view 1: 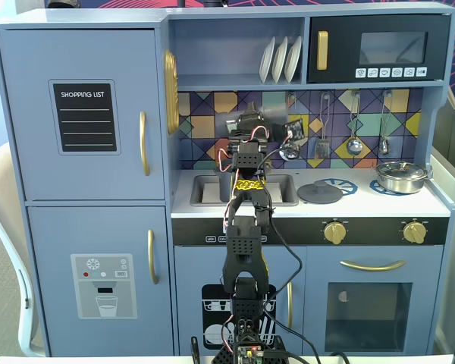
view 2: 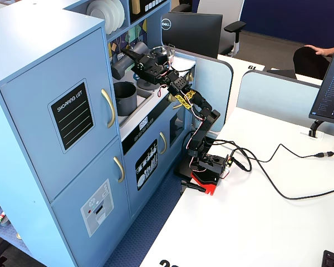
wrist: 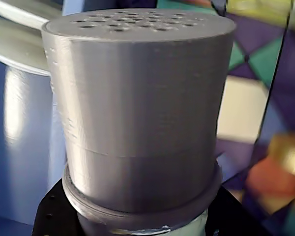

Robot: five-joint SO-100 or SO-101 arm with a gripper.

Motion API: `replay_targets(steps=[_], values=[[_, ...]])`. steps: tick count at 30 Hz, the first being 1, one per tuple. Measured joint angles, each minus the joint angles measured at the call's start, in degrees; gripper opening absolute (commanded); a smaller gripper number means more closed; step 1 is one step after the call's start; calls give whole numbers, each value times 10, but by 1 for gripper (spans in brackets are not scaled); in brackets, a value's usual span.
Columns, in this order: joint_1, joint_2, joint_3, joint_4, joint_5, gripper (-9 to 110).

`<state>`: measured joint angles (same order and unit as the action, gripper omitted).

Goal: Put salt in the gray recipient

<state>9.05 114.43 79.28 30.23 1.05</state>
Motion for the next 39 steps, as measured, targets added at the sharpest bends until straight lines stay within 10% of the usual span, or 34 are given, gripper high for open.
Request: replay_targets(steps=[16,39], values=[[-107,5,0,-11,450,0],[-78,-48,79,-93,545,0]])
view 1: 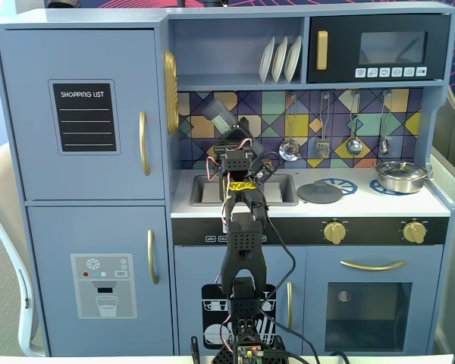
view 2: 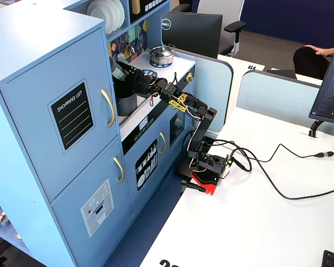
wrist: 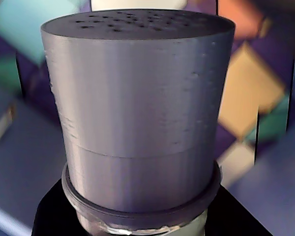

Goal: Put salt in the gray recipient

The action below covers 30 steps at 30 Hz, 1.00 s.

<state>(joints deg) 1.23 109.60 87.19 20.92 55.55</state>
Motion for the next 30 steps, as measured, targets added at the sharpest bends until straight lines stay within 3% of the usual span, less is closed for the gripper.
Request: replay_targets(steps=[19,30], values=[[-50,-26,-112,-4,38,0],[-13,-18,-11,1,40,0]])
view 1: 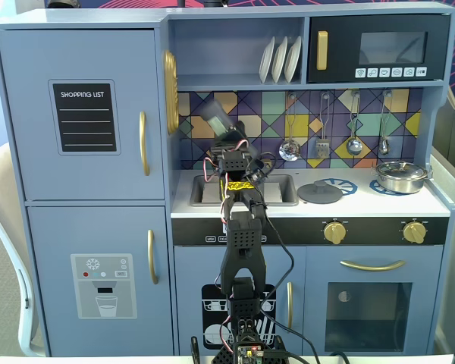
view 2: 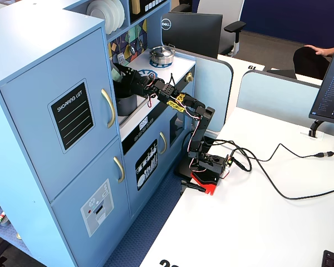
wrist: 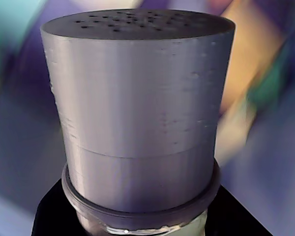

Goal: Put salt in the gray recipient

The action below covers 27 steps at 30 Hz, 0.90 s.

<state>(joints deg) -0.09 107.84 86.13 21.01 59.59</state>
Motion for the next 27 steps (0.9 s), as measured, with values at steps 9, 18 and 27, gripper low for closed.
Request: replay_targets(steps=[9,18,27], values=[[-10,6,0,0,-5,0],[-45,-8,-91,0,-16,0],[-30,-8,-79,0,-21,0]])
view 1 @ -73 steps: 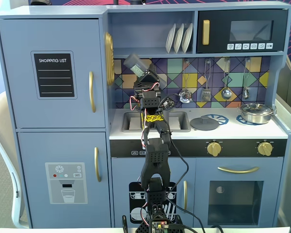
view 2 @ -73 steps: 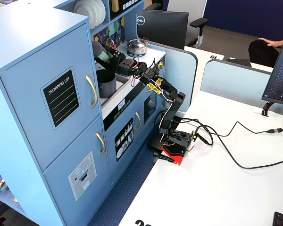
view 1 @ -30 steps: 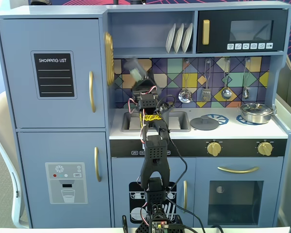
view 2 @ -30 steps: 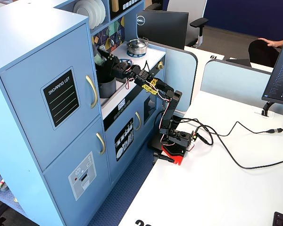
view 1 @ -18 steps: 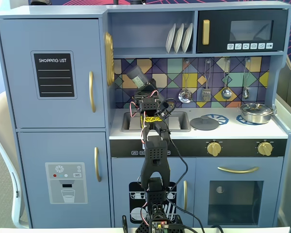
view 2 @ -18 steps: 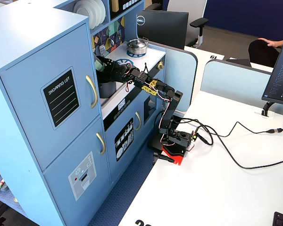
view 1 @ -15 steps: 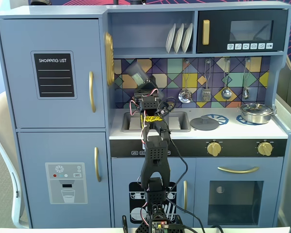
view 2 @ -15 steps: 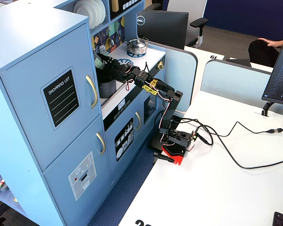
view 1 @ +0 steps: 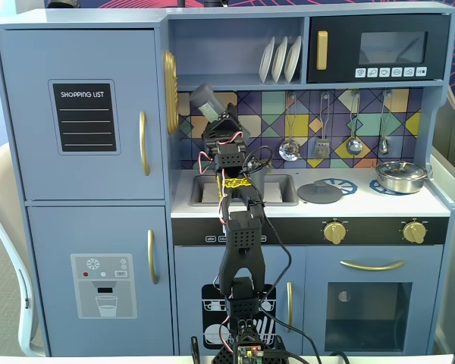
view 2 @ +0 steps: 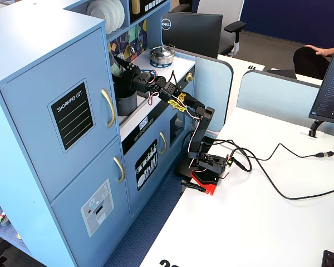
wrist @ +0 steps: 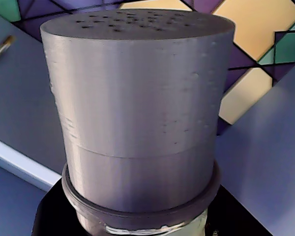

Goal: Put salt in the gray recipient

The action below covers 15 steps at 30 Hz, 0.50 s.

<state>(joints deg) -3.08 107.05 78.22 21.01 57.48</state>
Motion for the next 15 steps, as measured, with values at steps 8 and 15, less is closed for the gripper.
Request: replay_targets(steps=[8,15], values=[[32,4,93,-5,-9,0],[29,5,98,-5,-12,0]])
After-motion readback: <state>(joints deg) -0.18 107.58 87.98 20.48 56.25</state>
